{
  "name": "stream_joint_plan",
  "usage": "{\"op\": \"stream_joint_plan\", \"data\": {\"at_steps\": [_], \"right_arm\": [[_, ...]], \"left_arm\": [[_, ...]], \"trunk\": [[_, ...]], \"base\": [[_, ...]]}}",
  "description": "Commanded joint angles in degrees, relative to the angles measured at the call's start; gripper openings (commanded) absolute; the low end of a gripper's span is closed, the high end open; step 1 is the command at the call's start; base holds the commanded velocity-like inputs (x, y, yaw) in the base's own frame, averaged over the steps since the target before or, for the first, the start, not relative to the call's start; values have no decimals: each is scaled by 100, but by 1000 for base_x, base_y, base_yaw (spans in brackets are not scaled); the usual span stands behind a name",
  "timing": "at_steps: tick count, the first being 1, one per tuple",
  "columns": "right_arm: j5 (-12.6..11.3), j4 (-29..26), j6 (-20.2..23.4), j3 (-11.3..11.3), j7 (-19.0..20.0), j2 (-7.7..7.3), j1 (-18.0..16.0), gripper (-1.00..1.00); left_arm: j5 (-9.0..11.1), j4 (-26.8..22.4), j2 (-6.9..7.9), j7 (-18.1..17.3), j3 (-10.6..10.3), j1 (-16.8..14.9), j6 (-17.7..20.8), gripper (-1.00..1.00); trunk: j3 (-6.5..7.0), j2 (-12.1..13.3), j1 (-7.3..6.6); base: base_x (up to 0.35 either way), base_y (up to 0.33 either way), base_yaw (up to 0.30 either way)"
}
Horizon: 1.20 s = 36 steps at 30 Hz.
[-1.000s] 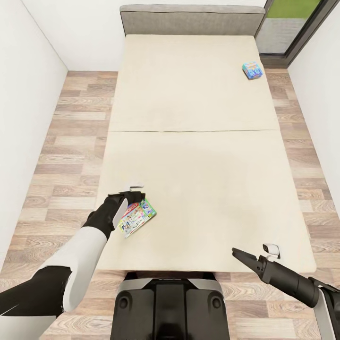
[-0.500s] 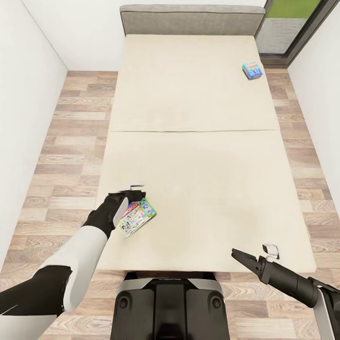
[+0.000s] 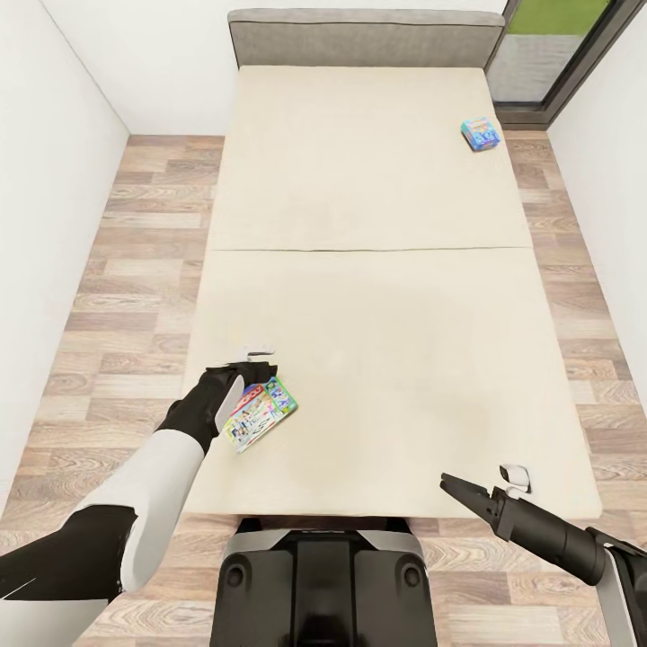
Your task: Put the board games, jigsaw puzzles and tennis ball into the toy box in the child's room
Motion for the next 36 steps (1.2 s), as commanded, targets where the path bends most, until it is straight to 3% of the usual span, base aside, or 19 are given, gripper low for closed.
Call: {"op": "stream_joint_plan", "data": {"at_steps": [1,11,36], "right_arm": [[-14,-2,45,-4,7,-1,-2,100],[-14,-6,43,-14,2,-2,-2,100],[-22,0,52,-14,2,-2,-2,100]], "left_arm": [[24,-9,-1,28,-4,-1,30,100],[22,-9,-7,28,-11,-1,28,100],[22,-9,2,28,-22,-1,19,100]], "trunk": [[-4,-9,3],[-12,-9,3],[-235,-9,3]], "base": [[0,0,4],[0,0,10],[0,0,0]]}}
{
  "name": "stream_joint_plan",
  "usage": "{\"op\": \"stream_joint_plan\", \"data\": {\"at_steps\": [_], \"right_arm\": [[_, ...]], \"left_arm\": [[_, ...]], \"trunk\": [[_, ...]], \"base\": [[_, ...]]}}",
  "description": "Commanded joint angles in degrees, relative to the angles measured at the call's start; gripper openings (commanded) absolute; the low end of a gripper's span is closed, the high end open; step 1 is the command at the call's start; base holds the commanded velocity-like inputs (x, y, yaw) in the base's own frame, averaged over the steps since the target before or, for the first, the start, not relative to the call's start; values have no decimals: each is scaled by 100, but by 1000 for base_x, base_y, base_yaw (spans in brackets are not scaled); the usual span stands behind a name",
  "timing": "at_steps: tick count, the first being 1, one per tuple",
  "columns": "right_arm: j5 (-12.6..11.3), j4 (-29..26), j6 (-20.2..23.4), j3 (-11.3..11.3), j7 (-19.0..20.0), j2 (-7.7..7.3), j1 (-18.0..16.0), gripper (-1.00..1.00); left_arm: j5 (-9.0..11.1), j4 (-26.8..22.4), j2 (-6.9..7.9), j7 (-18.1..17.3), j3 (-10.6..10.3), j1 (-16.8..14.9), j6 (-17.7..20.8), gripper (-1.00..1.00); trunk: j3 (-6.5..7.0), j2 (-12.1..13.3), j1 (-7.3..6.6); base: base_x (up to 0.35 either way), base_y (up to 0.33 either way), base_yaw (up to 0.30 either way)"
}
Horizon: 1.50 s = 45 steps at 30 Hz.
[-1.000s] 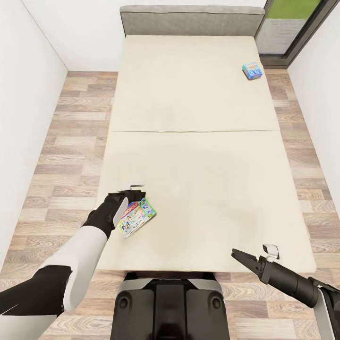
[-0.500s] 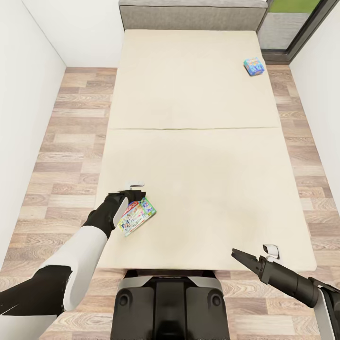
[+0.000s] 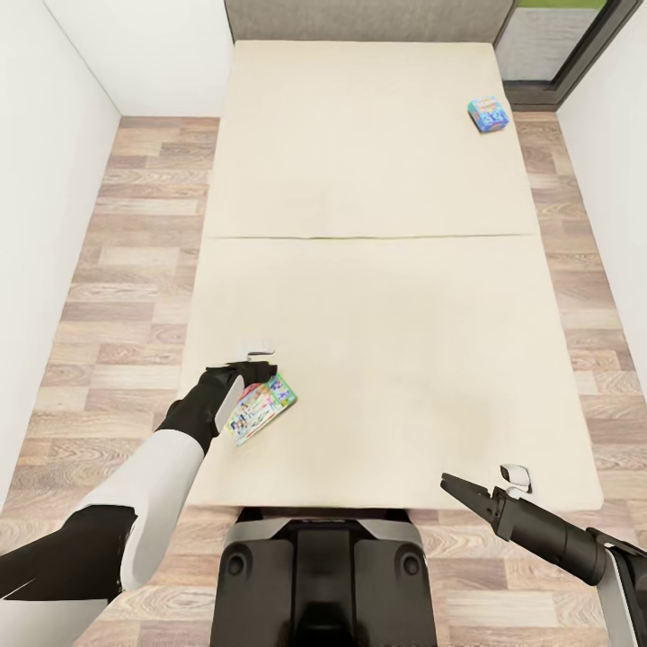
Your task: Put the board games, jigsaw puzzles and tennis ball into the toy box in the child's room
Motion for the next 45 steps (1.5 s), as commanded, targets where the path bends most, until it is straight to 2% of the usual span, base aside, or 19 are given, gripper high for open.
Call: {"op": "stream_joint_plan", "data": {"at_steps": [1,13,45], "right_arm": [[-14,-2,46,-2,9,-1,-2,100],[-13,-1,38,-2,9,-1,-2,100],[-6,-4,37,0,9,-1,-2,100]], "left_arm": [[24,-9,-1,28,-6,-1,31,100],[33,-9,13,28,-6,-1,10,100],[20,-278,-4,35,-19,-1,24,100]], "trunk": [[-15,-9,3],[-99,-9,3],[-106,-9,3]], "base": [[0,0,0],[0,0,0],[0,0,0]]}}
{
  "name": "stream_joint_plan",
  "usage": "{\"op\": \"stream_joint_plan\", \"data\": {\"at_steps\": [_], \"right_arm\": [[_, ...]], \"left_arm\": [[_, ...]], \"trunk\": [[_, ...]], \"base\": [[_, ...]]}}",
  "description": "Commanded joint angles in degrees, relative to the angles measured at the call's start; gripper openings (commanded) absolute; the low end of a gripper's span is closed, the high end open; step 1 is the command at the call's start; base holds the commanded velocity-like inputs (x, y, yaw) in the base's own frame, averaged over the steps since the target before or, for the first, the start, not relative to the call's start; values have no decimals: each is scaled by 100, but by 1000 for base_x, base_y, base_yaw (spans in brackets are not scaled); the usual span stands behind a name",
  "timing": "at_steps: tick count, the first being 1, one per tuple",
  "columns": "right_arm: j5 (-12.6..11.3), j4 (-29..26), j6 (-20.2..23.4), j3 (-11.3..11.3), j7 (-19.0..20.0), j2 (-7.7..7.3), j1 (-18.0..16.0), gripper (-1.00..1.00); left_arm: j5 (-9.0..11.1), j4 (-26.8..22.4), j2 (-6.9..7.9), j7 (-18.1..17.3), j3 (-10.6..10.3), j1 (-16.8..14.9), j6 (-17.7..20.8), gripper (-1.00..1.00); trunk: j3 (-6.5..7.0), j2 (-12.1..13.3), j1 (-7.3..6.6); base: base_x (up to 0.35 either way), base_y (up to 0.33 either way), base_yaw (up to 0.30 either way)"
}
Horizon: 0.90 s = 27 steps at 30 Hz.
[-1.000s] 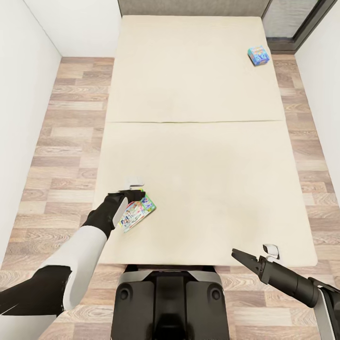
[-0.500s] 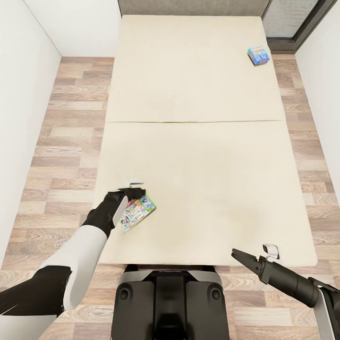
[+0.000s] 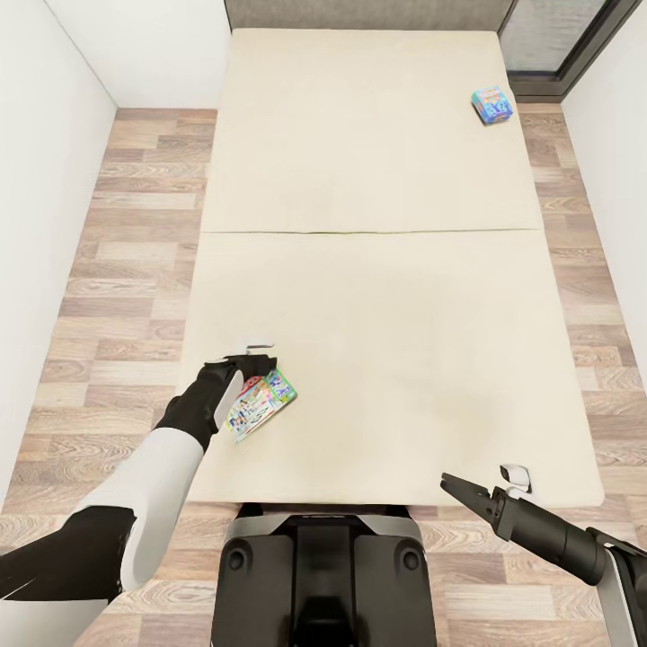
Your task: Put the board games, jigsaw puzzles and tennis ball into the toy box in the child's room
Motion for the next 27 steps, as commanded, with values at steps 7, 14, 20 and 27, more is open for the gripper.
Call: {"op": "stream_joint_plan", "data": {"at_steps": [7,14,20,27], "right_arm": [[-14,-2,46,4,7,-1,-1,100],[-14,1,47,5,6,-1,-1,100],[-13,3,46,5,8,-1,-1,100],[-13,3,46,-3,9,-1,-1,100]], "left_arm": [[24,-11,1,28,-9,-1,30,100],[26,-12,9,29,-12,-1,29,100],[27,-8,3,29,-12,-1,23,100],[26,-11,1,29,-18,-1,18,100]], "trunk": [[-14,-9,3],[-62,-9,3],[-107,-9,3],[-121,-9,3]], "base": [[0,0,0],[0,0,0],[0,0,0],[0,0,0]]}}
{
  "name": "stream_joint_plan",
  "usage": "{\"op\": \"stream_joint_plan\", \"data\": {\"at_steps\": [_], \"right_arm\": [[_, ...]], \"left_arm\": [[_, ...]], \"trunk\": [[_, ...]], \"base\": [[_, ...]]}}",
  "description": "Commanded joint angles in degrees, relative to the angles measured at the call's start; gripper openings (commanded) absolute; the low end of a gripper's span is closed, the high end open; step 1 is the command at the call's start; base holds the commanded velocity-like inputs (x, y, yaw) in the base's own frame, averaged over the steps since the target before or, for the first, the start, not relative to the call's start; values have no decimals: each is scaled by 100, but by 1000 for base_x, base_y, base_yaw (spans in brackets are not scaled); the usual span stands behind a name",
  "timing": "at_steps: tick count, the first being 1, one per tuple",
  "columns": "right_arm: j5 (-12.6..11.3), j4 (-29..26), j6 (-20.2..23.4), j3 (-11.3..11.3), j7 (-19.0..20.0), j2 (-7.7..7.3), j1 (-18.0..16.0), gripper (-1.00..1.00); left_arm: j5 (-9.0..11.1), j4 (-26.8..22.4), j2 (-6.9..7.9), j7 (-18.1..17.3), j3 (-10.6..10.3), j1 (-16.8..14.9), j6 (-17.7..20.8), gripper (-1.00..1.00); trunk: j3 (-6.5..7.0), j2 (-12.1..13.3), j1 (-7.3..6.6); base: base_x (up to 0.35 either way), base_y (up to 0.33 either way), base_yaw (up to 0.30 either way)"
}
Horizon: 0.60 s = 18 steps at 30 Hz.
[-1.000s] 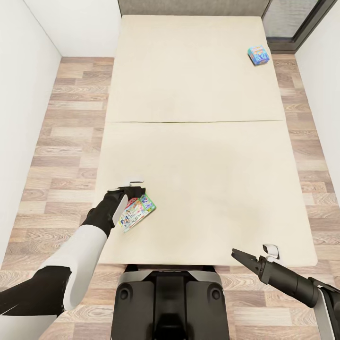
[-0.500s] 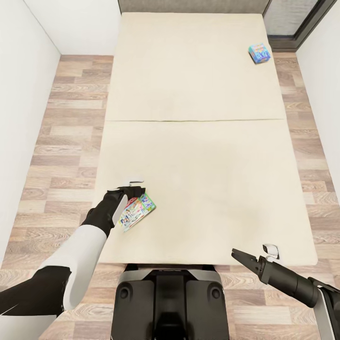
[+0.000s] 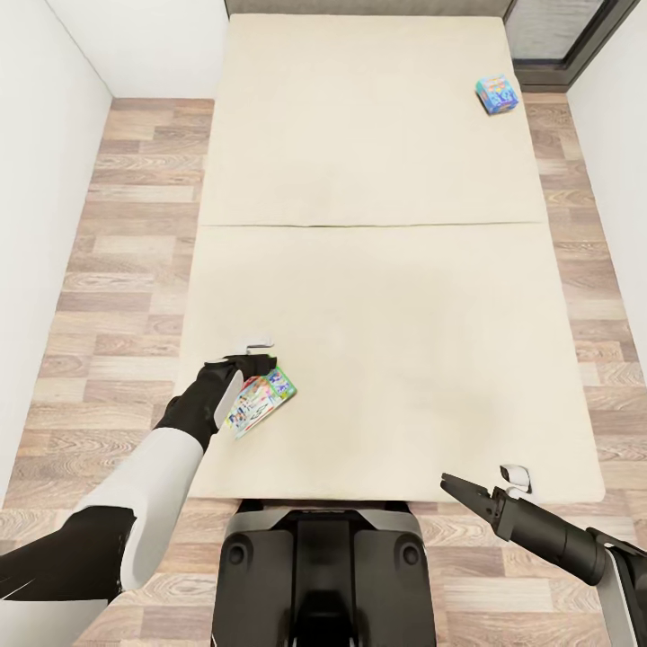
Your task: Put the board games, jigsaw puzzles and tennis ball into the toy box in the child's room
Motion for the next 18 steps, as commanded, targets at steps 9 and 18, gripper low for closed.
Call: {"op": "stream_joint_plan", "data": {"at_steps": [9,18], "right_arm": [[-14,1,45,-4,9,-1,-1,100],[-14,-2,45,-4,9,-1,-1,100]], "left_arm": [[20,-9,8,26,-12,-1,19,100],[20,-8,13,27,-19,-1,16,100]], "trunk": [[-8,-9,3],[-8,-9,3]], "base": [[-6,0,0],[-149,0,0]]}}
